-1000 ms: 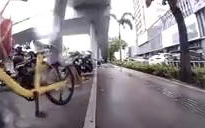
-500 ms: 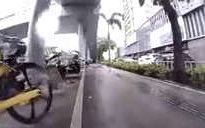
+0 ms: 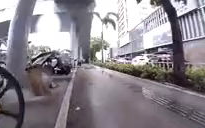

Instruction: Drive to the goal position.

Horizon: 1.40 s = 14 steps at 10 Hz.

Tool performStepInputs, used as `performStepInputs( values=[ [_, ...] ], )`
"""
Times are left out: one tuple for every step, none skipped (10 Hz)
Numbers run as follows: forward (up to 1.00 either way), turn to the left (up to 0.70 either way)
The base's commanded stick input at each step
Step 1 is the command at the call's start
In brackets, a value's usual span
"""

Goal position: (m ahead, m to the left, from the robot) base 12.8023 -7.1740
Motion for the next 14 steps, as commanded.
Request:
performStepInputs(
  values=[
    [0.7, 0.14],
    [0.7, 0.14],
    [0.7, 0.14],
    [0.7, 0.14],
    [0.7, 0.14],
    [0.7, 0.14],
    [0.7, 0.14],
    [0.7, 0.11],
    [0.7, 0.02],
    [0.7, 0.0],
    [0.7, 0.0],
    [0.7, 0.0],
    [0.7, 0.0],
    [0.7, 0.0]
  ],
)
